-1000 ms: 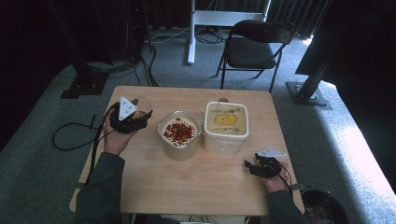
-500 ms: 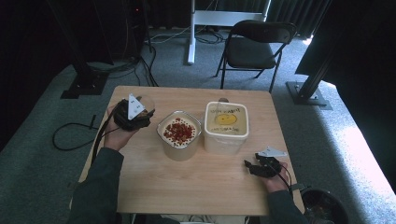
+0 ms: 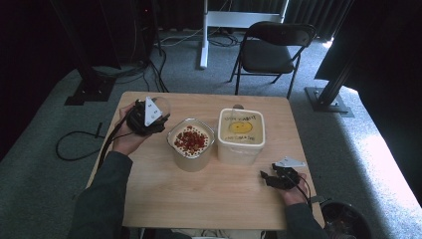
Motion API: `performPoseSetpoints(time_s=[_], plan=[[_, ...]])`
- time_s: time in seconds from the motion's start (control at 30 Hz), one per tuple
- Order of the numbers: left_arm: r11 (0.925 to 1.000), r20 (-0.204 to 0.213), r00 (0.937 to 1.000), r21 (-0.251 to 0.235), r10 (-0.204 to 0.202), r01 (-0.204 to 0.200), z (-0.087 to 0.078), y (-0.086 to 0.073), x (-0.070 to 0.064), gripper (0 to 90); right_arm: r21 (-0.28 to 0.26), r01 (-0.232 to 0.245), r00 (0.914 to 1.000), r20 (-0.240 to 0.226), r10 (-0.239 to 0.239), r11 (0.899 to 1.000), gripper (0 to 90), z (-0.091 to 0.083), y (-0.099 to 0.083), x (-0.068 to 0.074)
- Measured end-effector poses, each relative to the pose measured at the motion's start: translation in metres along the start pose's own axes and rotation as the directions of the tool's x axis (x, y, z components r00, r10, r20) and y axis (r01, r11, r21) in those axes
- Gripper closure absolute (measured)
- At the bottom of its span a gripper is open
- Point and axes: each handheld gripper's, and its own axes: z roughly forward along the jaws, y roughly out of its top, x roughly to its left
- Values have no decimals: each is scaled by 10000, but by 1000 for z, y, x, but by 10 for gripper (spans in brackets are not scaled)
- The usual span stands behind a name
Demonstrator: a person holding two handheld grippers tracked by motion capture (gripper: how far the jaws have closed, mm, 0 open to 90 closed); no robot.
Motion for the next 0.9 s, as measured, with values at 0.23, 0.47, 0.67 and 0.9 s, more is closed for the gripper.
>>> performPoseSetpoints(time_s=[0.23,0.47,0.67,0.9], plan=[[9986,108,9986,138,518,-519,6,6,-6,348,18,-34,10000,-11,34,10000,363,0,0,0],[9889,57,9896,374,1440,-1441,12,15,-16,348,5,-16,10000,-6,16,10000,363,0,0,0],[9697,70,9723,720,2335,-2334,17,19,-28,348,12,-8,10000,-21,8,10000,363,0,0,0],[9196,34,9265,1198,3763,-3740,22,20,-49,348,16,-13,10000,-29,13,10000,363,0,0,1]])
